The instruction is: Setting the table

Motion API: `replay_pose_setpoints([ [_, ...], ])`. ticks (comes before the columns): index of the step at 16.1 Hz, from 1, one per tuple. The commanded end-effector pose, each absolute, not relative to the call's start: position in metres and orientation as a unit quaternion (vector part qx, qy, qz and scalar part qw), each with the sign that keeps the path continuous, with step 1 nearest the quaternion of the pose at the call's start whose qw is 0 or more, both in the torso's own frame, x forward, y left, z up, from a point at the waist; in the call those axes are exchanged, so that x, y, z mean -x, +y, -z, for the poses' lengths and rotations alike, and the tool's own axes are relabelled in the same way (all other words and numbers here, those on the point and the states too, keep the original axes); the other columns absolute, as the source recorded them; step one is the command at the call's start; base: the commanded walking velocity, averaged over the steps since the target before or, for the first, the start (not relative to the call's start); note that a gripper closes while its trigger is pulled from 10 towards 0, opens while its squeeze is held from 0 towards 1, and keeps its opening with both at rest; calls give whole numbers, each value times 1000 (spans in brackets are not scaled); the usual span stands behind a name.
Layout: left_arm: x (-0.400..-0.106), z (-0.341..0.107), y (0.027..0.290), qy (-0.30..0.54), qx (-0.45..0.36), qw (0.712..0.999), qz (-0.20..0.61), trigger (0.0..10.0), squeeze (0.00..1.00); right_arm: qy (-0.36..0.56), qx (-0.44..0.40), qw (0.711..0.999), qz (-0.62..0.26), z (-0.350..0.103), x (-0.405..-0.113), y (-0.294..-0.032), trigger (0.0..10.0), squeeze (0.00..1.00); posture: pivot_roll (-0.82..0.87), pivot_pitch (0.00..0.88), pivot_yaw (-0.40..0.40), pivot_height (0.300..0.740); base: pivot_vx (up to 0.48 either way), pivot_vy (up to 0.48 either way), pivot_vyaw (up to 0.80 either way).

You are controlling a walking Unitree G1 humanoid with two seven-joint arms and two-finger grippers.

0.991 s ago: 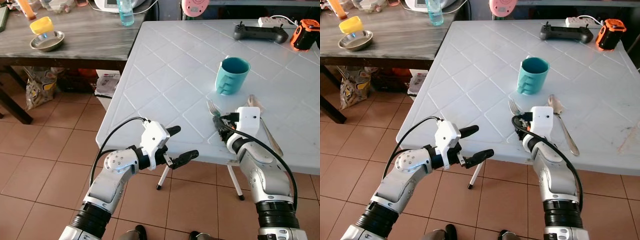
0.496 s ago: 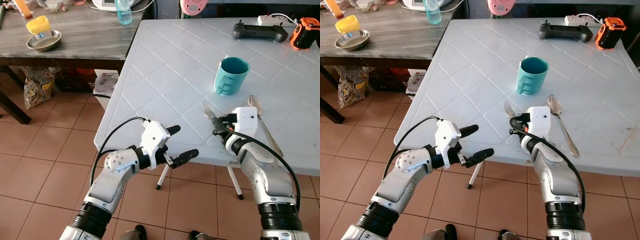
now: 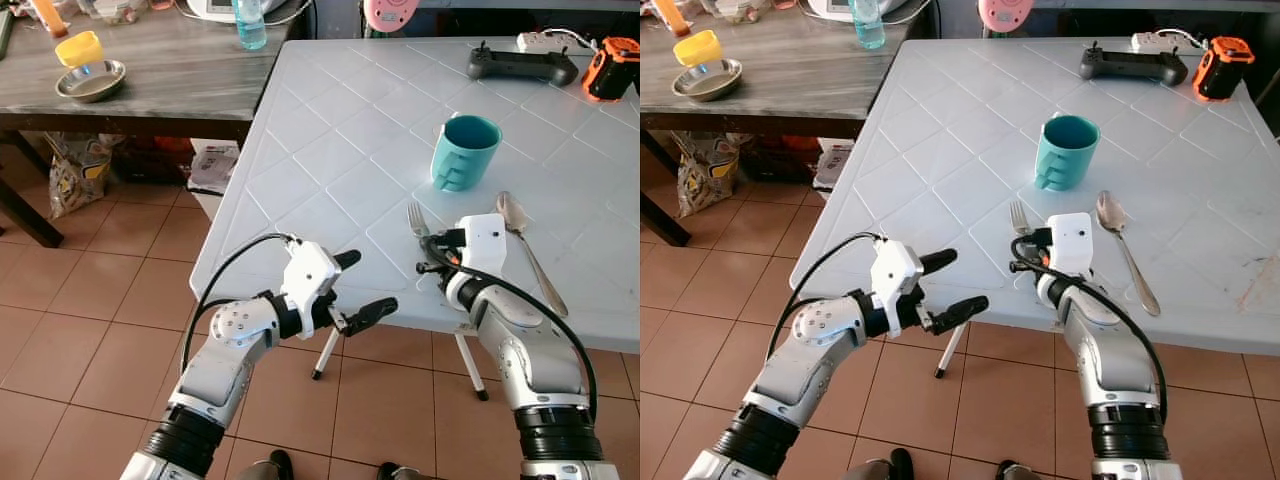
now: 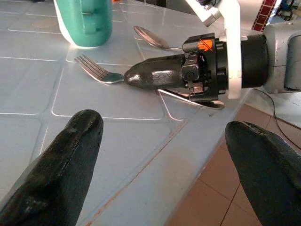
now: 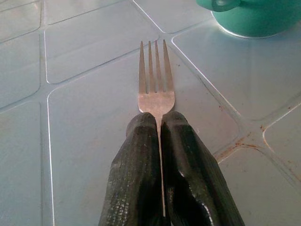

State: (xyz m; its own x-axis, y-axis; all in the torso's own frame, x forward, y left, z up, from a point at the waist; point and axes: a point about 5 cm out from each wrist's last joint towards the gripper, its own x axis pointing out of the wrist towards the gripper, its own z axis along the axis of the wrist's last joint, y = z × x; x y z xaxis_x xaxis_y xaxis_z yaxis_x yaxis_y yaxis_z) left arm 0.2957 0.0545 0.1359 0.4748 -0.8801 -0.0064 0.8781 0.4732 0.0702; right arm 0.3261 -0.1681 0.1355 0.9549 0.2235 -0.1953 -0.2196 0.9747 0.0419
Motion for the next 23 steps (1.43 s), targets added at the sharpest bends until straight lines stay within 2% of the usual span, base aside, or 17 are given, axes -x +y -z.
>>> replay_pose_setpoints([
  [1,-294,-135,53,-15,-40,857,514,10000,0,205,-14,974,-95,-92,-312,-171,0,0,66,183,70,740,0,0,0],
  [6,-297,-136,52,-21,-39,861,506,10000,0,91,-21,994,-50,-128,-313,-165,0,0,66,172,74,740,0,0,0],
  [11,-304,-140,51,-36,-37,873,486,10000,0,-35,6,999,6,-168,-307,-167,0,0,48,150,73,740,0,0,0],
  [17,-308,-140,46,-45,-34,877,477,10000,0,-39,17,999,15,-169,-303,-169,0,0,37,121,60,740,0,0,0],
  [18,-309,-140,46,-46,-34,878,475,10000,0,-27,22,999,19,-165,-301,-168,7412,573,37,121,57,740,0,0,0],
  [19,-309,-140,46,-47,-34,878,474,10000,0,-20,23,999,22,-163,-300,-168,8471,957,37,122,56,740,0,0,0],
  [20,-308,-140,46,-46,-34,878,474,10000,0,-17,19,999,21,-161,-299,-166,10000,1000,37,123,56,740,0,0,0],
  [23,-308,-136,46,-42,-37,878,475,10000,0,4,19,998,56,-157,-298,-166,10000,1000,31,125,58,740,0,0,0],
])
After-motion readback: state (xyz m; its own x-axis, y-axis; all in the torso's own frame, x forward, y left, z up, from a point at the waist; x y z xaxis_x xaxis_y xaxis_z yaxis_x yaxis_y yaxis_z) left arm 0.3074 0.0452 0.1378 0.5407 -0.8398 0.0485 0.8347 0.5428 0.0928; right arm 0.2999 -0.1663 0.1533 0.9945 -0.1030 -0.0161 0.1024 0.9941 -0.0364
